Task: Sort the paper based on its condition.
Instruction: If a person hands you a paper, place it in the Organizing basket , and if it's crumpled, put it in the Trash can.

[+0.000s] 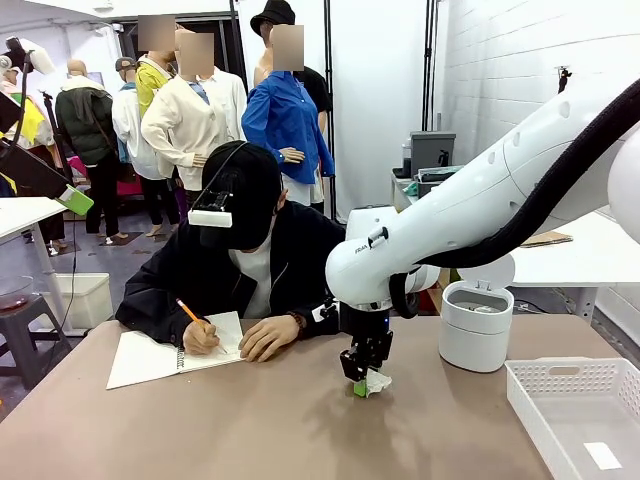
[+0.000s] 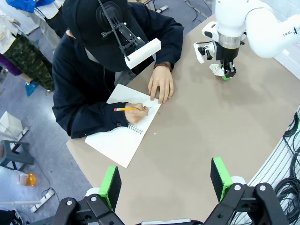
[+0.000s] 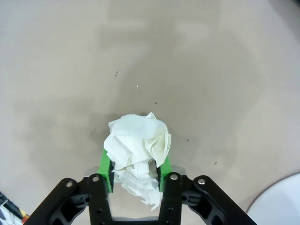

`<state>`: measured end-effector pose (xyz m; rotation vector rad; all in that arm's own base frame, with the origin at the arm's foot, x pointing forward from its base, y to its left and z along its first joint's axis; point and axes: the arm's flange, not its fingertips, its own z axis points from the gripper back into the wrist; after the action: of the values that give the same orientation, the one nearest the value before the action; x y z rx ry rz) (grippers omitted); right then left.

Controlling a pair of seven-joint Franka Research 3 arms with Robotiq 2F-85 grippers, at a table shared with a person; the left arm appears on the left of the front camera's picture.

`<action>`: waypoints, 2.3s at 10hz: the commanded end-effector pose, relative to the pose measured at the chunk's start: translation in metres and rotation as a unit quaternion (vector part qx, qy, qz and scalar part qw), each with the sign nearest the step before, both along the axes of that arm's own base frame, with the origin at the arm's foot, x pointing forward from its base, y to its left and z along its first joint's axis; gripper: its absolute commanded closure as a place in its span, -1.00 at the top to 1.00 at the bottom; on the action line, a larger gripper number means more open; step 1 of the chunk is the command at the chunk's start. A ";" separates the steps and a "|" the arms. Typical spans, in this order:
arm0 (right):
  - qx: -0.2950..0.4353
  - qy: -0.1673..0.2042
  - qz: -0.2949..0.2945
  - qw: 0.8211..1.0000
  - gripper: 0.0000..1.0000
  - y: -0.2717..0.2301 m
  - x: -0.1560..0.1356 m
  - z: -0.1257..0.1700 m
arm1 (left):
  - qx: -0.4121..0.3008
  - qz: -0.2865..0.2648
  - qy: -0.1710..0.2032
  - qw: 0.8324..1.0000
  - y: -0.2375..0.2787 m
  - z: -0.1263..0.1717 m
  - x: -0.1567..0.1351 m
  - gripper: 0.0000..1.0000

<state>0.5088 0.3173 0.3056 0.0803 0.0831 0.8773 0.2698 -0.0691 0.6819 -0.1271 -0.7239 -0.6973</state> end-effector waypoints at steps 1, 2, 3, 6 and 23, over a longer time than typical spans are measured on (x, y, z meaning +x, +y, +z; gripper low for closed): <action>-0.004 0.010 -0.023 1.000 -0.47 -0.001 -0.005 0.012 | 0.002 0.001 0.000 1.000 0.000 0.000 0.000 1.00; -0.009 0.007 -0.029 1.000 -0.47 -0.005 -0.006 0.027 | 0.002 0.001 0.000 1.000 0.000 0.000 0.000 1.00; -0.017 -0.001 -0.034 0.999 -0.47 -0.013 -0.007 0.051 | 0.002 0.001 0.000 1.000 0.000 0.000 0.000 1.00; -0.025 -0.034 -0.058 0.997 -0.47 -0.044 0.001 0.129 | 0.002 0.001 0.000 1.000 0.000 0.000 0.000 1.00; -0.181 -0.126 -0.134 0.966 -0.47 -0.160 0.052 0.175 | 0.002 0.001 0.000 1.000 0.000 0.000 0.000 1.00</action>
<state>0.5574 0.1547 0.4769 -0.3635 -0.0016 0.5744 0.2698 -0.0690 0.6820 -0.1273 -0.7243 -0.6971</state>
